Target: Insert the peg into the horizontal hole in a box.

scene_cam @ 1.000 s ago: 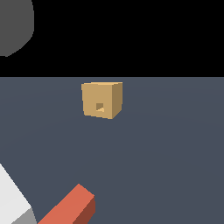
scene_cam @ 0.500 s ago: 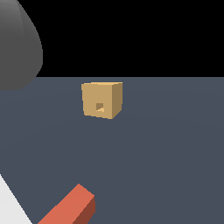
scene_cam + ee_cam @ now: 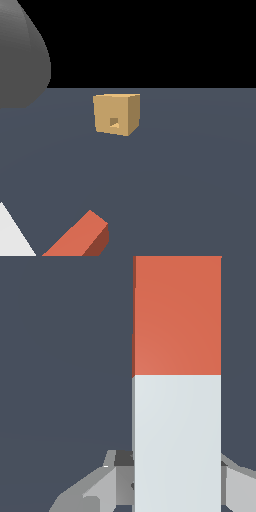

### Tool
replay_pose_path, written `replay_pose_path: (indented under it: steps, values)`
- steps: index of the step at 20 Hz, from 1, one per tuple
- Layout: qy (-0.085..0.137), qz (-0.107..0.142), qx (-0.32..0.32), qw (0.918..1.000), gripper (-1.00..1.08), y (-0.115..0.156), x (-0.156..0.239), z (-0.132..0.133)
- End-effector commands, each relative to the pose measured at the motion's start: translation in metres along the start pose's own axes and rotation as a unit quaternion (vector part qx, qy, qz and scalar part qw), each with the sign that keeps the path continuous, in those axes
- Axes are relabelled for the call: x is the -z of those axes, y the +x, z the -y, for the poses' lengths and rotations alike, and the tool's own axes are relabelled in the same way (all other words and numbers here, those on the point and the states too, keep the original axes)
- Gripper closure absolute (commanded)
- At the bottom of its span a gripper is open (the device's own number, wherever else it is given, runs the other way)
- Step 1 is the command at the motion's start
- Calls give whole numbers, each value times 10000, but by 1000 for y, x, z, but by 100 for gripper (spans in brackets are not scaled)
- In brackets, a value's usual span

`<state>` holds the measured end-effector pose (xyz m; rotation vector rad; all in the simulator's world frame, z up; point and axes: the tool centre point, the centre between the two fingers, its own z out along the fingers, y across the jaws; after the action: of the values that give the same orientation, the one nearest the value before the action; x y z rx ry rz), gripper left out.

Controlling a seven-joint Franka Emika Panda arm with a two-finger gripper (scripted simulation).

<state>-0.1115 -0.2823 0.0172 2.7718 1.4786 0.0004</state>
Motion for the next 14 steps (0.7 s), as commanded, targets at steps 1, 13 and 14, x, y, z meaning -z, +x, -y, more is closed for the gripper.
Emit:
replay_pose_path:
  steps: [1,13,14]
  values:
    - [1,0,1,10000,108,0,0,0]
    - [0,0,91,10000,108,28,3,16]
    - [0,0,112,9999,108,35,4,20]
